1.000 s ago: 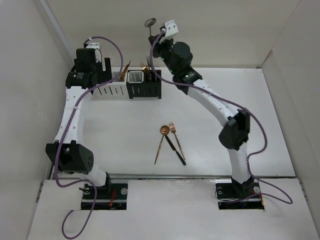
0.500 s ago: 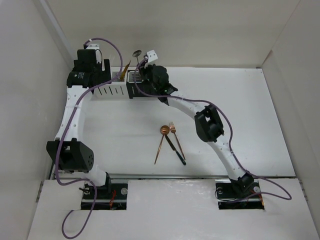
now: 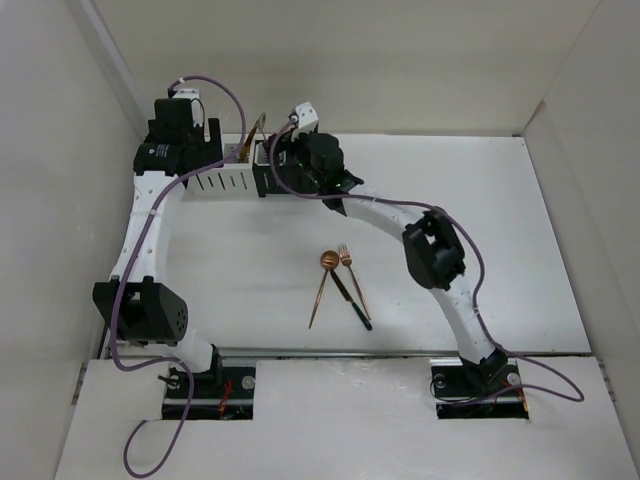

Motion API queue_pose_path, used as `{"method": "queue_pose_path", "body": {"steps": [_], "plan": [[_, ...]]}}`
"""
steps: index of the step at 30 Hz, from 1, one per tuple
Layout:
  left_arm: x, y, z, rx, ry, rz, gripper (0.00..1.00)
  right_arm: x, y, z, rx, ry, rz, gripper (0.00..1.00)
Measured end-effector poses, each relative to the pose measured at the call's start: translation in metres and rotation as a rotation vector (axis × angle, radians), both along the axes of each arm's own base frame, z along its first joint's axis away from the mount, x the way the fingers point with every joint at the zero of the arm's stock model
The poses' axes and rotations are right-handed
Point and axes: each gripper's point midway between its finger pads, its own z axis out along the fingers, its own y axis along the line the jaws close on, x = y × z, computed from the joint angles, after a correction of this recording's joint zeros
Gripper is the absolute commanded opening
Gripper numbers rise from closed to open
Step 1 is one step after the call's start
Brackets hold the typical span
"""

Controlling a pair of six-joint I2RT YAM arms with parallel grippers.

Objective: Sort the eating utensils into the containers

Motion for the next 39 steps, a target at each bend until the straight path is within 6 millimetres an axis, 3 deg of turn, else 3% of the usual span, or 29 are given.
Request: {"method": "queue_pose_path", "body": {"steps": [3, 4, 6, 7, 8, 10, 11, 13, 14, 16, 18, 20, 21, 23, 28, 31, 34, 35, 36, 39], "plan": [[0.0, -0.001, 0.0, -0.003, 0.0, -0.004, 0.84, -0.021, -0.023, 0.053, -0.019, -0.009, -0.018, 0.92], [0.0, -0.001, 0.0, -0.003, -0.001, -0.005, 0.84, -0.031, -0.033, 0.076, -0.027, -0.009, -0.024, 0.85], [0.0, -0.002, 0.0, -0.006, -0.002, -0.008, 0.84, -0.056, -0.057, 0.121, -0.045, -0.007, -0.032, 0.66], [0.001, -0.002, 0.0, -0.007, -0.003, -0.01, 0.84, -0.069, -0.069, 0.139, -0.051, -0.007, -0.034, 0.45], [0.001, -0.003, 0.001, -0.009, -0.003, -0.012, 0.84, -0.083, -0.081, 0.154, -0.062, 0.001, -0.033, 0.32], [0.0, -0.003, 0.001, -0.012, -0.005, -0.016, 0.84, -0.112, -0.103, 0.16, -0.082, 0.074, -0.028, 0.11], [0.0, -0.004, 0.002, -0.014, -0.006, -0.019, 0.84, -0.124, -0.111, 0.144, -0.107, 0.137, -0.027, 0.09], [0.0, -0.006, 0.003, -0.018, -0.009, -0.026, 0.84, -0.148, -0.125, 0.092, -0.165, 0.288, -0.026, 0.19], [0.0, -0.007, 0.003, -0.021, -0.011, -0.03, 0.84, -0.161, -0.13, 0.058, -0.207, 0.375, -0.024, 0.31], [-0.001, -0.009, 0.005, -0.026, -0.016, -0.037, 0.84, -0.188, -0.141, -0.033, -0.315, 0.571, -0.029, 0.4], [-0.002, -0.01, 0.008, -0.032, -0.023, -0.045, 0.84, -0.233, -0.163, -0.129, -0.467, 0.793, -0.034, 0.44], [-0.003, -0.012, 0.011, -0.036, -0.03, -0.052, 0.84, -0.275, -0.188, -0.189, -0.59, 0.959, -0.042, 0.44], [-0.004, -0.013, 0.012, -0.041, -0.033, -0.055, 0.84, -0.292, -0.197, -0.205, -0.633, 1.018, -0.044, 0.44], [-0.005, -0.014, 0.013, -0.046, -0.039, -0.059, 0.84, -0.306, -0.203, -0.214, -0.659, 1.065, -0.049, 0.44], [-0.012, -0.015, 0.014, -0.055, -0.041, -0.066, 0.84, -0.296, -0.191, -0.207, -0.607, 1.036, -0.05, 0.41], [-0.014, -0.016, 0.016, -0.055, -0.048, -0.067, 0.85, -0.294, -0.189, -0.216, -0.618, 1.046, -0.064, 0.38], [-0.018, -0.015, 0.02, -0.053, -0.058, -0.064, 0.85, -0.283, -0.185, -0.228, -0.644, 1.058, -0.104, 0.24], [-0.019, -0.014, 0.022, -0.051, -0.062, -0.063, 0.85, -0.277, -0.183, -0.228, -0.648, 1.053, -0.117, 0.08], [-0.019, -0.014, 0.023, -0.049, -0.066, -0.061, 0.85, -0.273, -0.181, -0.228, -0.646, 1.047, -0.128, 0.0], [-0.022, -0.012, 0.025, -0.043, -0.069, -0.054, 0.85, -0.266, -0.18, -0.226, -0.643, 1.04, -0.159, 0.0]]}}
